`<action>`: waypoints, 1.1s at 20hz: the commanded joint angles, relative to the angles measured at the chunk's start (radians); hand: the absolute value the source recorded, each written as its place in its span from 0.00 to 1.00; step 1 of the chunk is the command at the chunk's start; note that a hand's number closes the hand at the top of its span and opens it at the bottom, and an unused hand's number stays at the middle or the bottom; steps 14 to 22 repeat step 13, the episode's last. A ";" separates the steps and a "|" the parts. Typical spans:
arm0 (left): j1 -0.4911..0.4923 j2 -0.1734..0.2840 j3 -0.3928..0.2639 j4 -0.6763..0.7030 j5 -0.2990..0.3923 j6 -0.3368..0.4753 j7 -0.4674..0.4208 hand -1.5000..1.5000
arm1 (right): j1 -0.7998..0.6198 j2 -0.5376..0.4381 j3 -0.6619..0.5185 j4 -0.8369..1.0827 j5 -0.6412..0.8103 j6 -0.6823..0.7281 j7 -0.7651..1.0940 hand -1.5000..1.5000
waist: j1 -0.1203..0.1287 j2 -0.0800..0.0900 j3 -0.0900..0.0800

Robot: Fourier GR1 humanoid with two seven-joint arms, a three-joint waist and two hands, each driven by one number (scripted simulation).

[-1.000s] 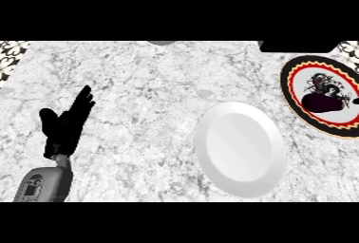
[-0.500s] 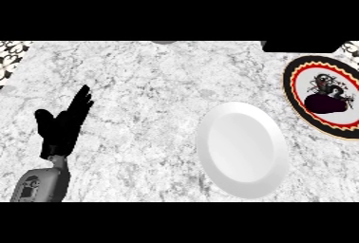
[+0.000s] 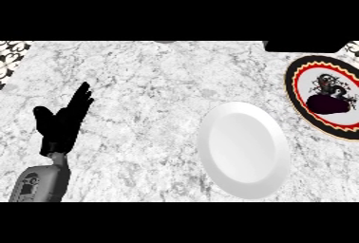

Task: Pick the eggplant from the plate and place it in the plate

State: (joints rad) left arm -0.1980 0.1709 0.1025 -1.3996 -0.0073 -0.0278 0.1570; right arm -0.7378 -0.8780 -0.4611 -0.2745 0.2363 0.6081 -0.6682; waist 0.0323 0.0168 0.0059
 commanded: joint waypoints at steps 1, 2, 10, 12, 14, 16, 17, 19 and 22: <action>-0.012 -0.022 -0.026 -0.020 -0.008 0.006 0.023 0.50 | 0.013 -0.027 0.001 0.006 -0.011 0.163 -0.136 0.00 | 0.009 0.002 0.002; -0.022 -0.003 0.006 -0.005 0.006 0.010 0.034 0.50 | 0.040 -0.045 0.001 0.009 -0.015 0.189 -0.151 0.00 | 0.004 0.004 0.002; -0.046 -0.014 -0.014 0.007 -0.009 0.008 0.021 0.50 | 0.064 -0.071 0.017 0.002 -0.023 0.144 -0.148 0.00 | 0.009 0.009 0.004; -0.039 0.006 0.008 0.022 0.006 -0.006 0.013 0.50 | 0.087 -0.092 0.031 -0.002 -0.016 0.161 -0.161 0.00 | 0.006 0.008 0.004; -0.005 -0.013 -0.012 0.031 -0.014 0.003 -0.014 0.50 | 0.066 -0.097 0.029 0.002 -0.021 0.153 -0.136 0.00 | 0.013 0.008 0.003; -0.005 -0.013 -0.012 0.031 -0.014 0.003 -0.014 0.50 | 0.066 -0.097 0.029 0.002 -0.021 0.153 -0.136 0.00 | 0.013 0.008 0.003; -0.005 -0.013 -0.012 0.031 -0.014 0.003 -0.014 0.50 | 0.066 -0.097 0.029 0.002 -0.021 0.153 -0.136 0.00 | 0.013 0.008 0.003; -0.005 -0.013 -0.012 0.031 -0.014 0.003 -0.014 0.50 | 0.066 -0.097 0.029 0.002 -0.021 0.153 -0.136 0.00 | 0.013 0.008 0.003; -0.005 -0.013 -0.012 0.031 -0.014 0.003 -0.014 0.50 | 0.066 -0.097 0.029 0.002 -0.021 0.153 -0.136 0.00 | 0.013 0.008 0.003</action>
